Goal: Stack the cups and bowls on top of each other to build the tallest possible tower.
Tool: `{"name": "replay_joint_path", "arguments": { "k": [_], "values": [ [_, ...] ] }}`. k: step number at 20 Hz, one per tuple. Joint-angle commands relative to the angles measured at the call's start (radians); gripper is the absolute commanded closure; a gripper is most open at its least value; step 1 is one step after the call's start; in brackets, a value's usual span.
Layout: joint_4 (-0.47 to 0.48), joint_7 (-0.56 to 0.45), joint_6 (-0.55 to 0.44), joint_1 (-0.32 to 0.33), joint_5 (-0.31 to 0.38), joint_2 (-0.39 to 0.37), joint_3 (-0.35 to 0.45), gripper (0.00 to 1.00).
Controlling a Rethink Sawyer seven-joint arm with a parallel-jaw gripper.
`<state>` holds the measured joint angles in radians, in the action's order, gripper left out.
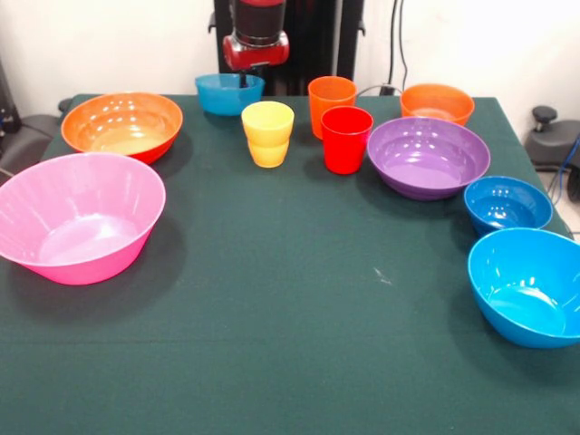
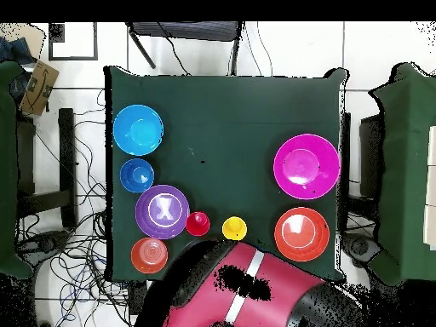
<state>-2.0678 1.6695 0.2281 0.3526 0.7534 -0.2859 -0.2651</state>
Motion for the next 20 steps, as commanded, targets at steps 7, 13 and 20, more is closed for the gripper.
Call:
{"name": "replay_joint_path", "arguments": {
  "k": [7, 13, 20],
  "values": [
    [0.051, 0.165, -0.018, 0.019, -0.068, -0.004, 0.148, 1.00],
    [-0.033, 0.163, -0.115, 0.003, -0.102, -0.140, 0.160, 1.00],
    [-0.130, 0.103, -0.365, -0.019, -0.223, -0.437, 0.226, 1.00]
  ]
}}
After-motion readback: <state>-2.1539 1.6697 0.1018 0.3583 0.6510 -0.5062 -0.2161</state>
